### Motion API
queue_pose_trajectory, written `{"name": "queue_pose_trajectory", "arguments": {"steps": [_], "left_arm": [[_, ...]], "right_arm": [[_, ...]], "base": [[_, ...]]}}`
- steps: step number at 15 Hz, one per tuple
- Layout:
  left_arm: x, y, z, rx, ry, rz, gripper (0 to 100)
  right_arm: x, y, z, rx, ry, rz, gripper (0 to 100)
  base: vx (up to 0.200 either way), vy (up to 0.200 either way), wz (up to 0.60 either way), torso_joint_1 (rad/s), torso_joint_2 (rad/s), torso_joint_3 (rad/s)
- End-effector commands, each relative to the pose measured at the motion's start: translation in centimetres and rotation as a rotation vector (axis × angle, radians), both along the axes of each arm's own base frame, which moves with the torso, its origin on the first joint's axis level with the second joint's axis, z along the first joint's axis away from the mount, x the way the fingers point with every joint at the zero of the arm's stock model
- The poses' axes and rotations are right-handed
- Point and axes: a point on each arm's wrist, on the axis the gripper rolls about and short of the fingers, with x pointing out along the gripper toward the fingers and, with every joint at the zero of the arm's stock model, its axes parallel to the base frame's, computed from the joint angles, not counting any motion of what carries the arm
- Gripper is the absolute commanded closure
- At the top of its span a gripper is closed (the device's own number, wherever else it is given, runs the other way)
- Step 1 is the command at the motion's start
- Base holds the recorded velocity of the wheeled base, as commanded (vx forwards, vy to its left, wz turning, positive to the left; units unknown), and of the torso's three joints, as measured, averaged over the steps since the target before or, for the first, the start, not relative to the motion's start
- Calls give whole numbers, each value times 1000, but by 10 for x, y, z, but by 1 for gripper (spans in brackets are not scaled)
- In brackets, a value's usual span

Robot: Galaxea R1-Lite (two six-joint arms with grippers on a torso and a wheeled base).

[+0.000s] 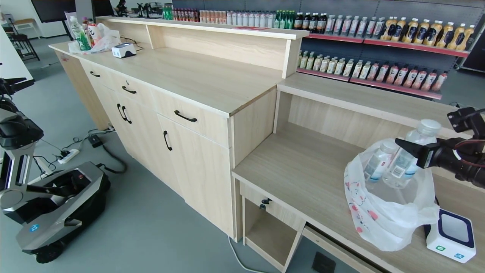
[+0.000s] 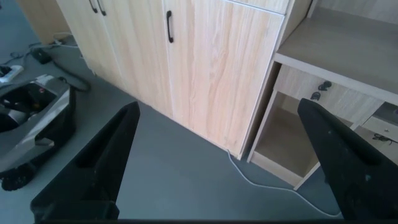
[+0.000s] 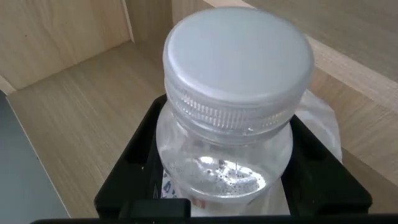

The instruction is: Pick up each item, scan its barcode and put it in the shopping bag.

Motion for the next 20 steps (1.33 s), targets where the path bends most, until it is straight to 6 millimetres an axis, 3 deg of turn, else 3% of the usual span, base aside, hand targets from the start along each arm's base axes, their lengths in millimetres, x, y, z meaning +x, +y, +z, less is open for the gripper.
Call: {"name": "queue_pose_trajectory", "arguments": {"steps": [1, 7, 11, 20], "left_arm": [[0, 0, 0, 0, 2, 1, 0], [0, 0, 0, 0, 2, 1, 0], [0, 0, 0, 0, 2, 2, 0], [0, 0, 0, 0, 2, 1, 0]], "right_arm": [[33, 7, -54, 32, 117, 46, 100], [66, 24, -89, 27, 59, 113, 100], [66, 20, -111, 39, 134, 104, 100], [58, 10, -125, -5, 173, 84, 100]], "base": [[0, 0, 0, 0, 0, 0], [0, 0, 0, 0, 0, 0], [0, 0, 0, 0, 0, 0], [0, 0, 0, 0, 0, 0]]}}
